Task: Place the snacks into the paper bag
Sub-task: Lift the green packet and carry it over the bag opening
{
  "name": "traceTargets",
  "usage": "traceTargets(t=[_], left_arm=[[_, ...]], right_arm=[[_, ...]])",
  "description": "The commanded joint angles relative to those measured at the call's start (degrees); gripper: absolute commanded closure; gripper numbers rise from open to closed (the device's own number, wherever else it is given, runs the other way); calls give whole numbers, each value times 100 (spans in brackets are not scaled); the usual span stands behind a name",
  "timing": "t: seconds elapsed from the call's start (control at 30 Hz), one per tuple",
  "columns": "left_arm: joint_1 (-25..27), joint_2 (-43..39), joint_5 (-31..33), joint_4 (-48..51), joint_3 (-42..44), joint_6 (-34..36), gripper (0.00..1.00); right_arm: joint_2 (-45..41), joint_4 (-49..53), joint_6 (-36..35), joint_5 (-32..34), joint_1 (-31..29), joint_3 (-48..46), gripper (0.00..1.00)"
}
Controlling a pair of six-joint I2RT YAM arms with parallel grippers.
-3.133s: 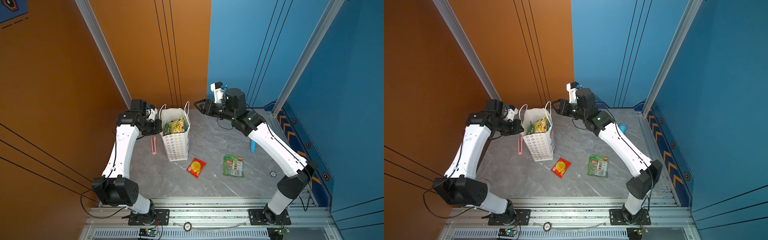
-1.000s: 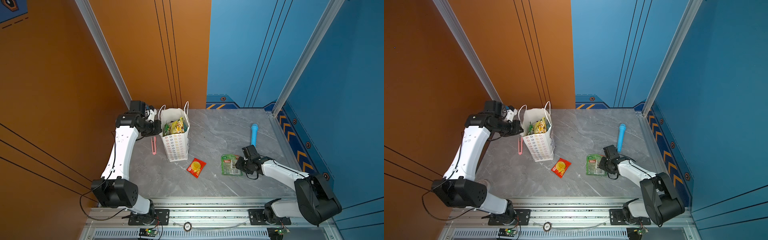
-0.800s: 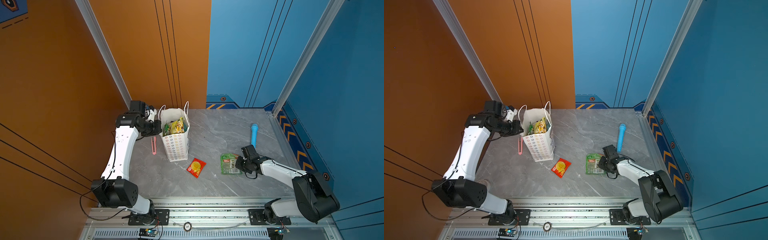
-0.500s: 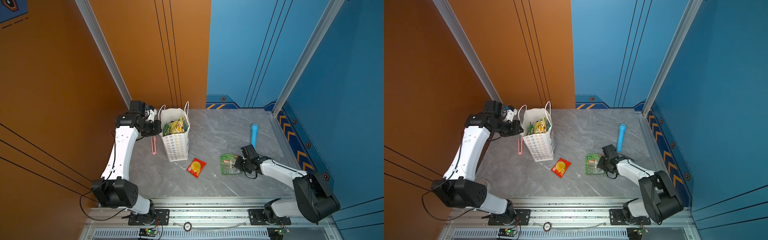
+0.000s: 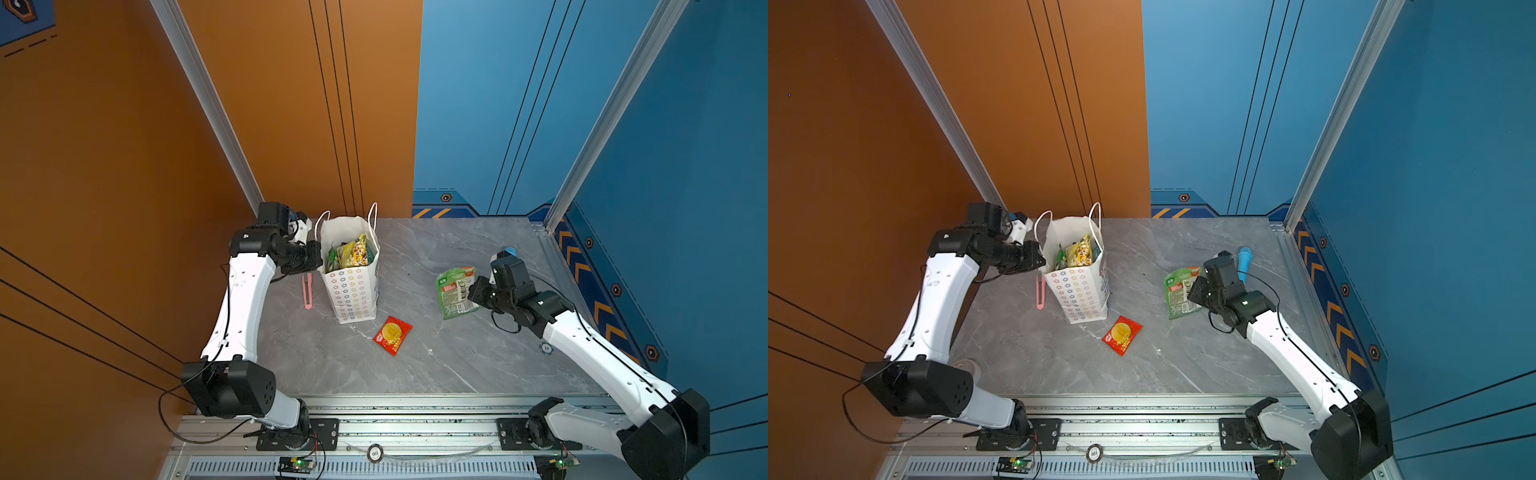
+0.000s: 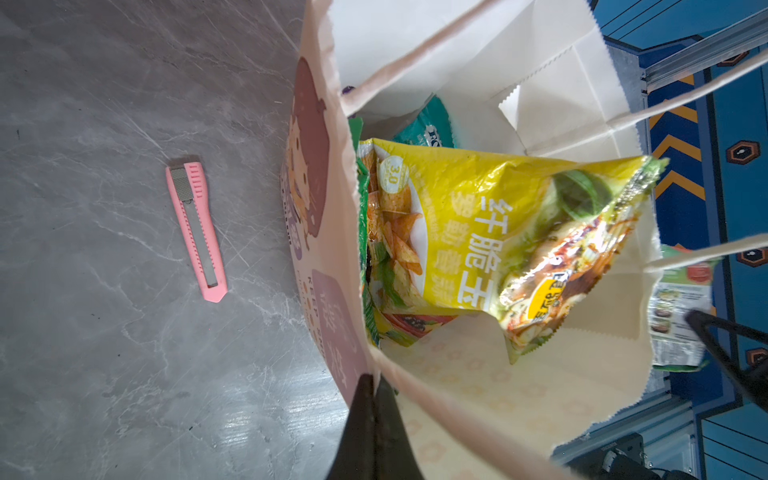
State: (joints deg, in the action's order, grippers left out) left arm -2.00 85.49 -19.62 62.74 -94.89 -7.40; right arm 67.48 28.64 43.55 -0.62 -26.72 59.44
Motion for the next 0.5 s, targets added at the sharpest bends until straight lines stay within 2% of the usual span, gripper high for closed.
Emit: traceTargets(t=[0.0, 0.27, 0.47], left_arm=[[-46, -255, -235, -119, -21, -4, 100], [-42, -288, -244, -121, 6, 1, 100], [-41, -289, -287, -119, 6, -16, 100]], right_arm=[[-67, 466, -186, 287, -188, 709, 100], [549, 373, -474, 518, -961, 2288, 100], [1312, 370, -733, 492, -1499, 3506, 100]])
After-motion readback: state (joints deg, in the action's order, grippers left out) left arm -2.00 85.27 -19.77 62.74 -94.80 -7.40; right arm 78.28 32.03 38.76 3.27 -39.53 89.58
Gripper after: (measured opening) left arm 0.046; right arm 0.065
